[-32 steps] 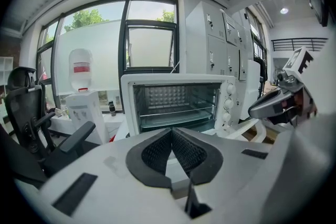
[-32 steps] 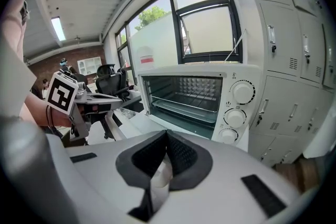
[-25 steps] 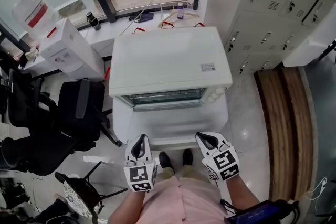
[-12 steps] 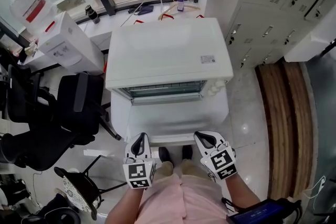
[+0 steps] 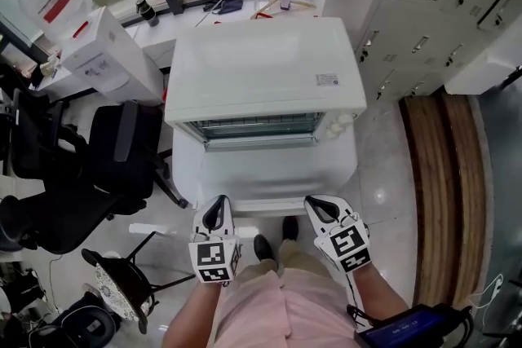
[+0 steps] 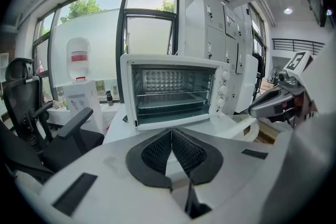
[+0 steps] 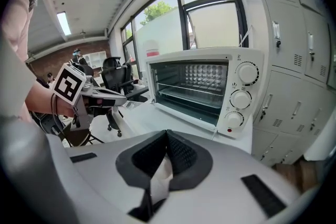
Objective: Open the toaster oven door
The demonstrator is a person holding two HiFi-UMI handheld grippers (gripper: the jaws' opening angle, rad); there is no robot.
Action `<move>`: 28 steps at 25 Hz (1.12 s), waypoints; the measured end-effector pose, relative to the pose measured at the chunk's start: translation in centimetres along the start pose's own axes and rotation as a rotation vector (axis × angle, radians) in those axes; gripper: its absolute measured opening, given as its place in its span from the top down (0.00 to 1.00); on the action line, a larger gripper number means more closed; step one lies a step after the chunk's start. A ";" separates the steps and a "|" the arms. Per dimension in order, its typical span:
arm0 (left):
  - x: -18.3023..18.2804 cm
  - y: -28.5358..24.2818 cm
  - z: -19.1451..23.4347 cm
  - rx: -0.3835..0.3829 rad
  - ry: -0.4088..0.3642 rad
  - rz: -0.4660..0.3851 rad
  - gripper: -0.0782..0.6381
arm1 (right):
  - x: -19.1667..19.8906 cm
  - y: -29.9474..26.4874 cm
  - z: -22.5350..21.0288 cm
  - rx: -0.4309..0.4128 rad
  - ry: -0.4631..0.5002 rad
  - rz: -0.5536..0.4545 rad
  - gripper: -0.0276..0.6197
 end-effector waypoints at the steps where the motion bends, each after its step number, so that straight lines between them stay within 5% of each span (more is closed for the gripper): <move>1: -0.1 -0.1 0.0 0.010 -0.005 -0.004 0.87 | 0.0 0.1 -0.2 0.016 -0.005 -0.004 0.96; 28: 4.7 0.1 -0.6 0.081 -0.028 0.068 0.87 | 4.8 -0.8 0.9 0.084 -0.044 0.064 0.96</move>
Point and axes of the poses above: the fingertips, and each gripper's own axes: y backward along the fingers, z to its left, x out of its underside, the point moved 5 cm from there along y, backward along the fingers, and after that the axes turned 6 degrees about -y, right-handed, at the moved point
